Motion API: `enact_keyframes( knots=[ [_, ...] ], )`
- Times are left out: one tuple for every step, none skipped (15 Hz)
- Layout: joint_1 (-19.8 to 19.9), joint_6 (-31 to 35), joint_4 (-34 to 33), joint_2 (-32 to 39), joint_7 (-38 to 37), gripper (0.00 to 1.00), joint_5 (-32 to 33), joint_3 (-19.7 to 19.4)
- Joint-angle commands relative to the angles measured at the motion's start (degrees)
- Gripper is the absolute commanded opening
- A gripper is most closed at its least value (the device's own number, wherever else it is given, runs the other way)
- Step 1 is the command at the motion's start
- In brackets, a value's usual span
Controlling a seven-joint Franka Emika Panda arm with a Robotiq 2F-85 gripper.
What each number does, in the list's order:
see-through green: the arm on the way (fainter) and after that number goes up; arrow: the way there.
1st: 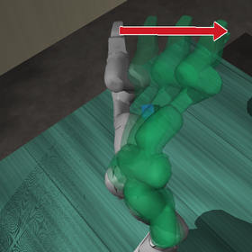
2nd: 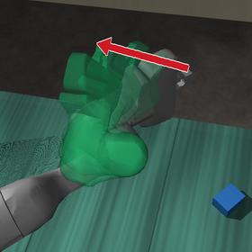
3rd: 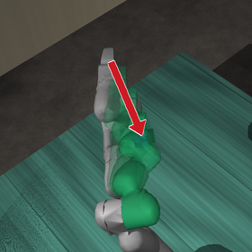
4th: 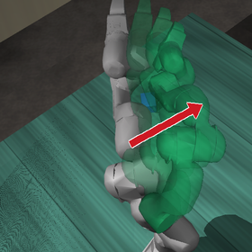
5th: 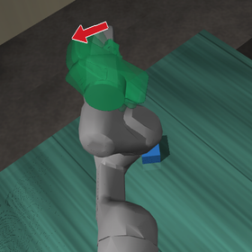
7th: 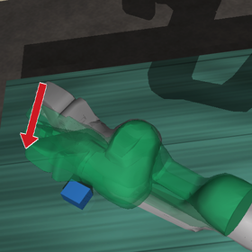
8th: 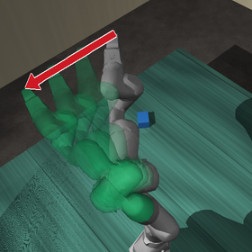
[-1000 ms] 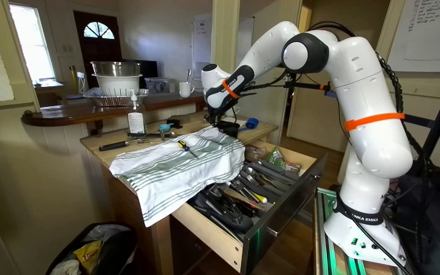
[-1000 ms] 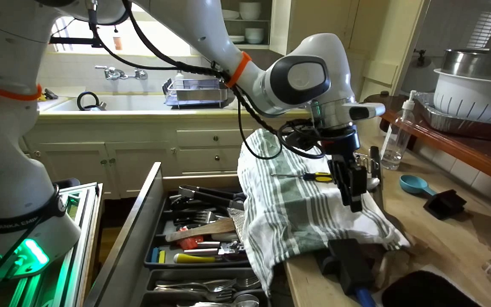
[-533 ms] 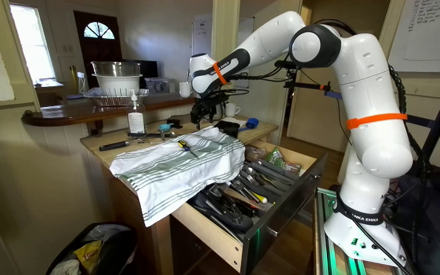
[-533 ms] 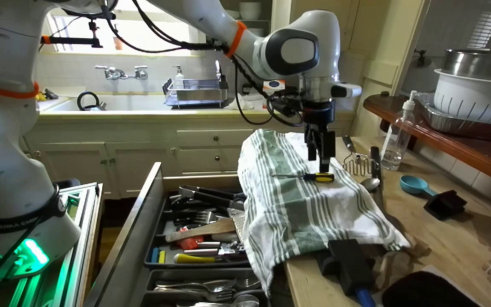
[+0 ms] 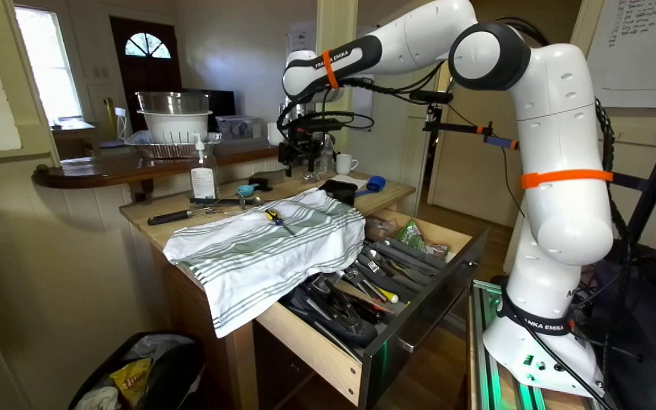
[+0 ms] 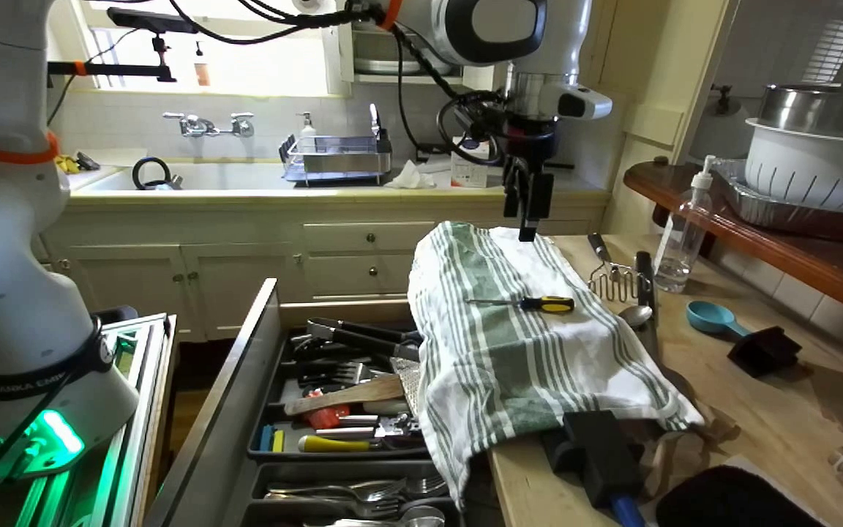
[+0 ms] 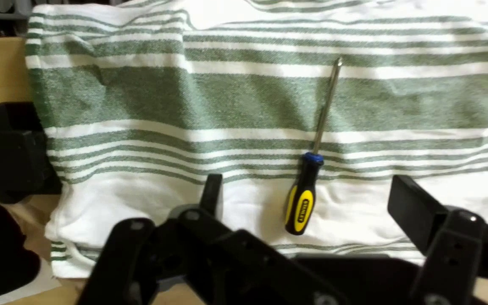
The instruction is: Unfold the towel slightly on the table
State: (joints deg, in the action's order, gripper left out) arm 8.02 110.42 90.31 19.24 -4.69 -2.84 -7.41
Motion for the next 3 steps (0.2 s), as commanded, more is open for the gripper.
enact_keyframes(
  knots=[
    [0.66,-0.5,-0.19,-0.46,1.7,1.0,-1.66,0.5],
    [1.03,-0.61,-0.2,-0.81,2.66,1.0,-2.52,0.67],
    [1.26,-0.63,-0.2,-0.97,3.16,1.0,-2.93,0.73]
  ],
)
